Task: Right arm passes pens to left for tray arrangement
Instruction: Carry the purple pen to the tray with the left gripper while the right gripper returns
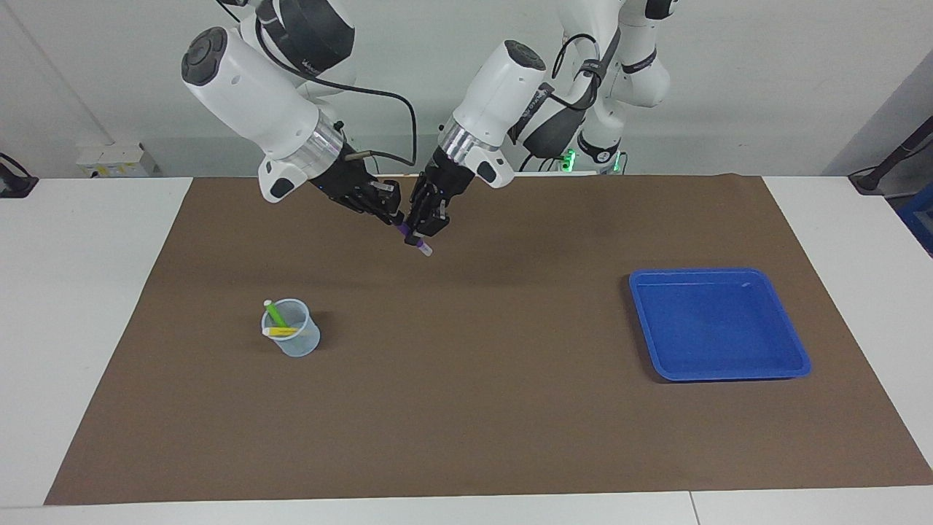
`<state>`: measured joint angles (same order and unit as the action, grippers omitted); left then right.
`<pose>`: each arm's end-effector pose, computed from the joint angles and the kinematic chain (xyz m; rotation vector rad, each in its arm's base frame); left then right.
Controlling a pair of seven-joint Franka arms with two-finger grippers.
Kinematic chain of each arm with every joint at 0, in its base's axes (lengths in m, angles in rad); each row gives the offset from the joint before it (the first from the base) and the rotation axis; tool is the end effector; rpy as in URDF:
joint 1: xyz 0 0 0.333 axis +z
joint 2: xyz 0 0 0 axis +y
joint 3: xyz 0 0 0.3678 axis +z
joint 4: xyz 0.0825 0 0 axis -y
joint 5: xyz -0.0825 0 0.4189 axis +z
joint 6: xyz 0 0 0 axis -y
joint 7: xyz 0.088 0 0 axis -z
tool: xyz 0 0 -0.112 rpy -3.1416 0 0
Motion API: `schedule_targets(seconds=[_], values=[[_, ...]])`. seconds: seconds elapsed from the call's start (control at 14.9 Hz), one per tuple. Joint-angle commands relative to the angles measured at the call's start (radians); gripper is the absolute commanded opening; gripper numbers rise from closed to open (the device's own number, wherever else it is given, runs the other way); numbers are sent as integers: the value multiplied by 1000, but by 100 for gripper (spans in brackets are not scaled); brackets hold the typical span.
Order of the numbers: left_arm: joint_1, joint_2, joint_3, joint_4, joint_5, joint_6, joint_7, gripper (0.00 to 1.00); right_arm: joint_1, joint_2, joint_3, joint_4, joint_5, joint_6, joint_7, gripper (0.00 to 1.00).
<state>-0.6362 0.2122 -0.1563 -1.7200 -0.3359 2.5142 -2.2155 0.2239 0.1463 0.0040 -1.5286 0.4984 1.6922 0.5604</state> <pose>0.5093 -0.4998 0.5604 1.7136 1.8560 -0.3431 0.6240 0.1938 0.6251 -2.6169 0.5166 0.2380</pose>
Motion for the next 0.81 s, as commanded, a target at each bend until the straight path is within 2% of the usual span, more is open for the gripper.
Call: schedule_targets(seconds=[0.0,0.2,0.54,0.6,0.67,0.74], values=[[3,-19,4,-15,0,-11,8,19,-8,-24,2,-28,23,15,-5,8],[3,-17,4,-12,3,-9,7,0,-9,-24,2,-28,23,14,-5,8],[3,-16,8,-9,12,-15,8,0,-11,-24,2,-28,23,14,-10,9],[4,-17,11,-9,23,-18,17,0,-11,-24,2,-28,20,14,-10,28],[6,-17,12,-7,43,-21,32,0,-11,-24,2,-28,14,14,-10,55],[6,-17,15,-9,49,-23,46,0,-14,-22,2,-27,11,12,-10,73]])
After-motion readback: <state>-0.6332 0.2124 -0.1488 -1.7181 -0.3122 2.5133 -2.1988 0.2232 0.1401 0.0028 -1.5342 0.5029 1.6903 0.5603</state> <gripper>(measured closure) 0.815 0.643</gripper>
